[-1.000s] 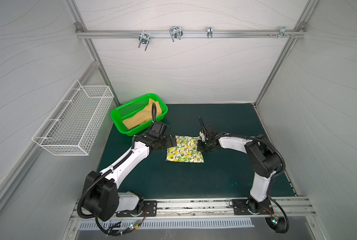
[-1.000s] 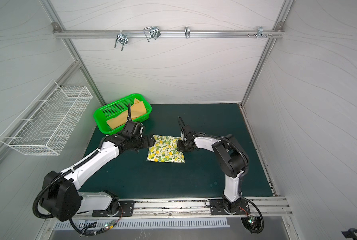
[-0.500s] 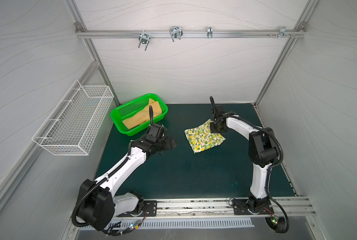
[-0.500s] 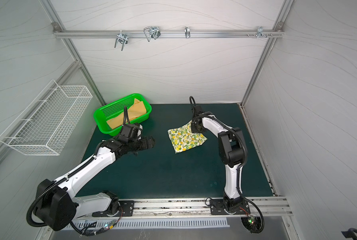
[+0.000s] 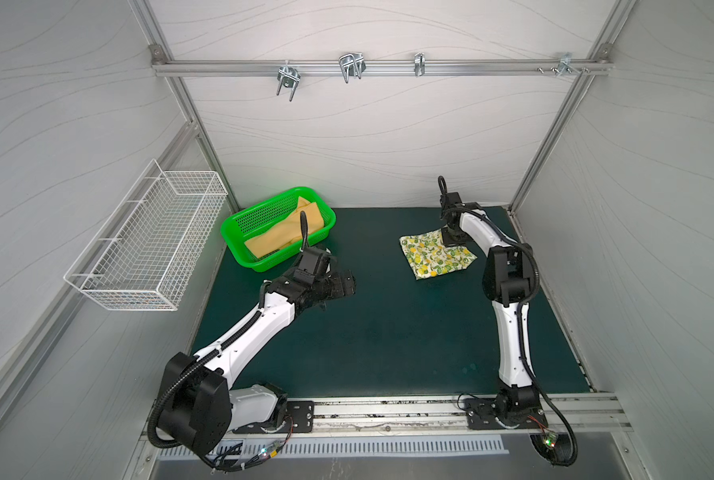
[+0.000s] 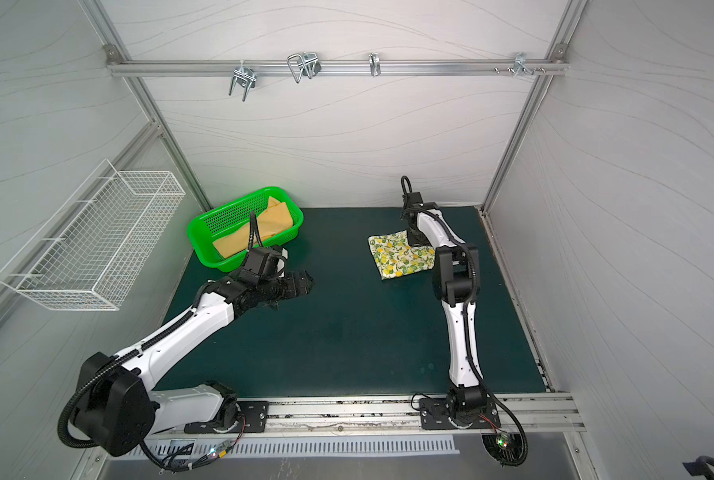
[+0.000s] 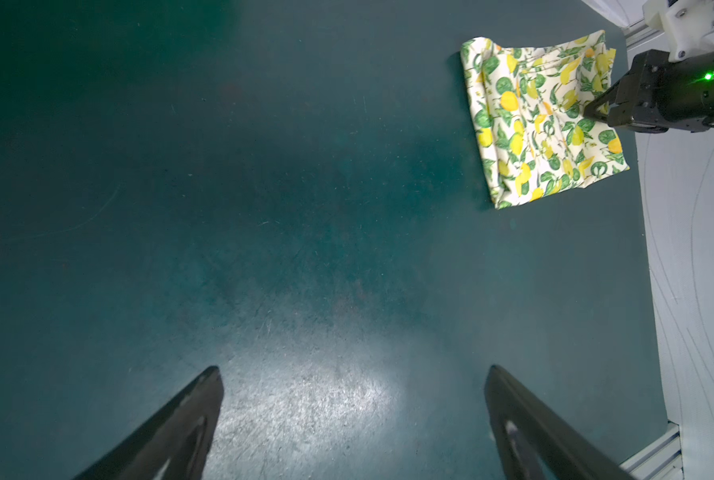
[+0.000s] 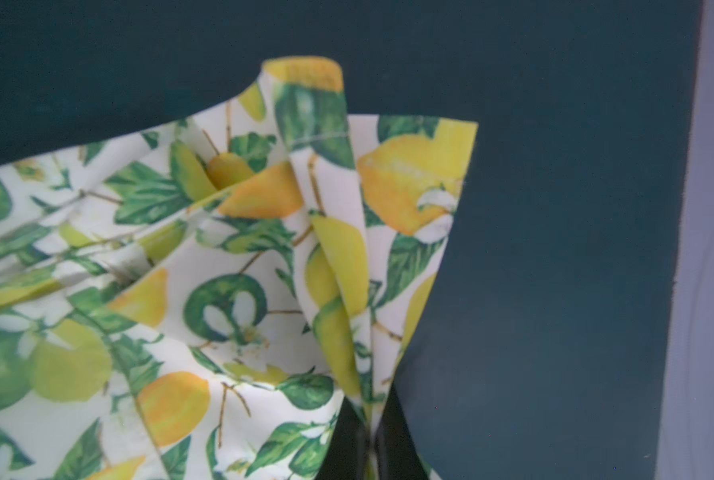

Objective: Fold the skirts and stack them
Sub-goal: 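Drag the folded skirt with the right gripper to the far table corner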

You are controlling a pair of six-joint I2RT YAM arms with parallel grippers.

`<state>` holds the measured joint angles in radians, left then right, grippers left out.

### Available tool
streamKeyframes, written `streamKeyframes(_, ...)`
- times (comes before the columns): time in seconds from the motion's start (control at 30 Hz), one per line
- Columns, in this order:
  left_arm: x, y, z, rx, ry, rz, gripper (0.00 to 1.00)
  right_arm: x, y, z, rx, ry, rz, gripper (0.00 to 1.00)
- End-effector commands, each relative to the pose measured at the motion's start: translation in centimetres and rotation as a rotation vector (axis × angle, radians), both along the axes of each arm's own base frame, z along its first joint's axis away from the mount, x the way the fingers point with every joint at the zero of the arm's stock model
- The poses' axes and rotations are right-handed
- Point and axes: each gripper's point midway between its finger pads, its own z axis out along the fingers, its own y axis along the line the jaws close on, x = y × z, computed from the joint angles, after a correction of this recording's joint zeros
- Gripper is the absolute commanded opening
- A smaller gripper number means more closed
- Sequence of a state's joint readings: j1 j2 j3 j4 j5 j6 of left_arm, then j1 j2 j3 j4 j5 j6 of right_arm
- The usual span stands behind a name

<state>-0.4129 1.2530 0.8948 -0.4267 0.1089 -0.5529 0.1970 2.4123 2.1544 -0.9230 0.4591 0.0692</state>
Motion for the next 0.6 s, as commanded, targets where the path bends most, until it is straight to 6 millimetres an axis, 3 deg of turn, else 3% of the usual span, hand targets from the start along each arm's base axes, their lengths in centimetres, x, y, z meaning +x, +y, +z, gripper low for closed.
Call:
streamKeyframes(0.0,0.9,0.2,0.5,0.007,-0.038,0.013,0.99,0.0,-3.9,0.3,-0.130,0.054,0.008,0.02)
streamKeyframes(0.23,1.4,0.0,-0.5,0.015,-0.013,0.023,0.99,1.7,-8.3,0.2,-0.146,0.030,-0.045,0.04)
streamKeyframes(0.33,1.8,-0.1,-1.1,0.022,0.003,0.030,0.99,2.3,-9.5,1.0,-0.104,-0.007,-0.087,0.10)
streamKeyframes(0.4,2.1,-0.1,-1.4,0.026,0.009,0.037,0.99,2.8,-10.1,1.7,-0.090,-0.039,-0.100,0.27)
streamKeyframes(0.43,2.2,-0.2,-1.5,0.026,0.014,0.037,0.99,3.0,-10.0,2.3,-0.064,-0.059,-0.107,0.42)
streamKeyframes(0.57,3.1,-0.3,-0.5,0.036,0.013,0.044,0.99,3.5,-8.7,5.3,0.050,-0.151,-0.123,0.82)
